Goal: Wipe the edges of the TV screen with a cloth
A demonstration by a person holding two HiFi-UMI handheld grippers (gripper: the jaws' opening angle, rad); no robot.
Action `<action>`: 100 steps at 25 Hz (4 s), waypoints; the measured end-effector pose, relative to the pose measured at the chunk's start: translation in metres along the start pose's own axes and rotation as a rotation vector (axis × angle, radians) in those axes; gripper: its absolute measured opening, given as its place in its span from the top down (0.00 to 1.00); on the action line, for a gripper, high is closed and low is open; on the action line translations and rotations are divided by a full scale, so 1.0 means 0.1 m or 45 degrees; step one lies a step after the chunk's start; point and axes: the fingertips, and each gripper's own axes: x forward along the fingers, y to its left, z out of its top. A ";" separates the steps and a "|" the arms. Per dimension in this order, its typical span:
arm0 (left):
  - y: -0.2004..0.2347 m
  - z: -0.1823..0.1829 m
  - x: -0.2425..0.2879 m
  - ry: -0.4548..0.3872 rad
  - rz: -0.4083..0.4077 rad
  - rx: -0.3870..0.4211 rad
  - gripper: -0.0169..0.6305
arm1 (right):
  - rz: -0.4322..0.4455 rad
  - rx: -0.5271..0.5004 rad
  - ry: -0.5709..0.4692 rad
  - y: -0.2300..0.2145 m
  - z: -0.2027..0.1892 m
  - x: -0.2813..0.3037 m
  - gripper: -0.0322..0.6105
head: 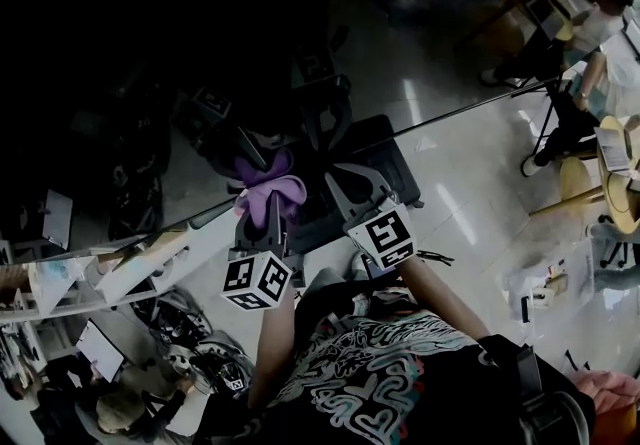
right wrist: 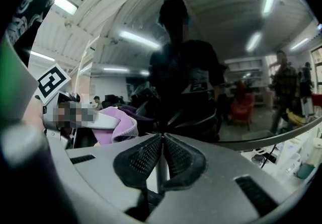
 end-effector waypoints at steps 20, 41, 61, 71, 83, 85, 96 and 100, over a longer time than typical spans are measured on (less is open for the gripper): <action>-0.07 -0.03 0.11 0.059 -0.177 -0.018 0.87 | -0.313 -0.008 0.101 -0.05 0.01 -0.05 0.89; -0.28 -0.10 0.23 0.042 -0.269 -0.237 0.87 | -0.480 -0.053 0.083 -0.17 0.03 -0.36 0.89; -0.58 -0.16 0.42 0.031 -0.239 -0.306 0.87 | -0.394 -0.035 0.073 -0.49 0.03 -0.48 0.89; -0.79 -0.19 0.53 0.046 -0.266 -0.330 0.87 | -0.397 -0.007 0.059 -0.65 0.01 -0.59 0.89; -1.04 -0.24 0.65 0.059 -0.274 -0.366 0.87 | -0.377 0.033 0.046 -0.84 -0.02 -0.72 0.89; -1.06 -0.25 0.67 0.060 -0.272 -0.371 0.87 | -0.368 0.030 0.042 -0.86 -0.01 -0.72 0.89; -1.18 -0.26 0.77 0.067 -0.278 -0.407 0.87 | -0.351 0.019 0.041 -0.97 0.03 -0.72 0.89; -1.22 -0.28 0.82 0.068 -0.282 -0.406 0.87 | -0.352 0.027 0.047 -1.03 -0.01 -0.74 0.89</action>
